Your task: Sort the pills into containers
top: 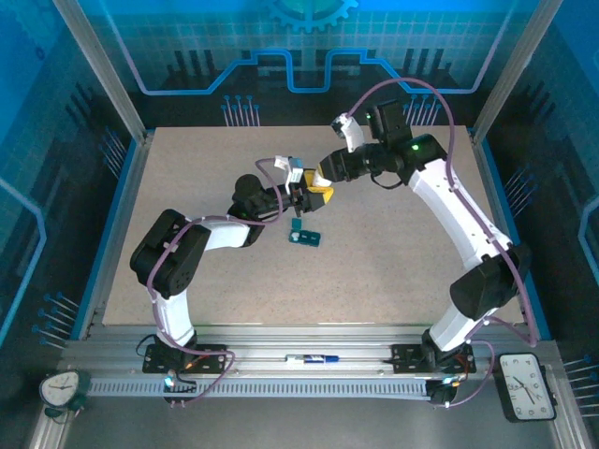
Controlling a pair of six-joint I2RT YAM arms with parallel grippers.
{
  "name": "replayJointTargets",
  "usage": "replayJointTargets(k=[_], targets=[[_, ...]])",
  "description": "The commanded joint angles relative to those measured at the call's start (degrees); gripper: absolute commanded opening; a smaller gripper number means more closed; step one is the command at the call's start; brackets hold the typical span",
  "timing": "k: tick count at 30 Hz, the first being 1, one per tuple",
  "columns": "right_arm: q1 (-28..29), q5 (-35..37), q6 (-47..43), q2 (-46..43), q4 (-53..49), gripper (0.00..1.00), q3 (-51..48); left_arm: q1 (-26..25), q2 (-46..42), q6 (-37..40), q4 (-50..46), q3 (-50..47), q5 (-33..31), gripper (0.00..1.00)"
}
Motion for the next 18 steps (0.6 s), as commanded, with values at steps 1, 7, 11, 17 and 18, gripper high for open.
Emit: replayJointTargets(k=[1, 7, 11, 17, 18], targets=[[3.7, 7.9, 7.7, -2.0, 1.6, 0.40, -5.2, -0.2, -1.5, 0.9, 3.9, 1.8, -1.9, 0.00], [11.6, 23.8, 20.4, -4.9, 9.0, 0.42, -13.8, -0.2, -1.4, 2.2, 4.0, 1.8, -4.6, 0.00], [13.8, 26.2, 24.2, -5.0, 12.6, 0.43, -16.0, -0.2, -1.1, 2.3, 4.1, 1.9, -5.2, 0.00], [13.0, 25.0, 24.2, -4.9, 12.1, 0.45, -13.8, -0.2, -1.1, 2.6, 4.1, 1.9, -5.3, 0.00], [12.6, 24.5, 24.3, -4.9, 12.2, 0.46, -13.6, -0.2, -1.1, 2.6, 4.1, 1.9, -5.3, 0.00]])
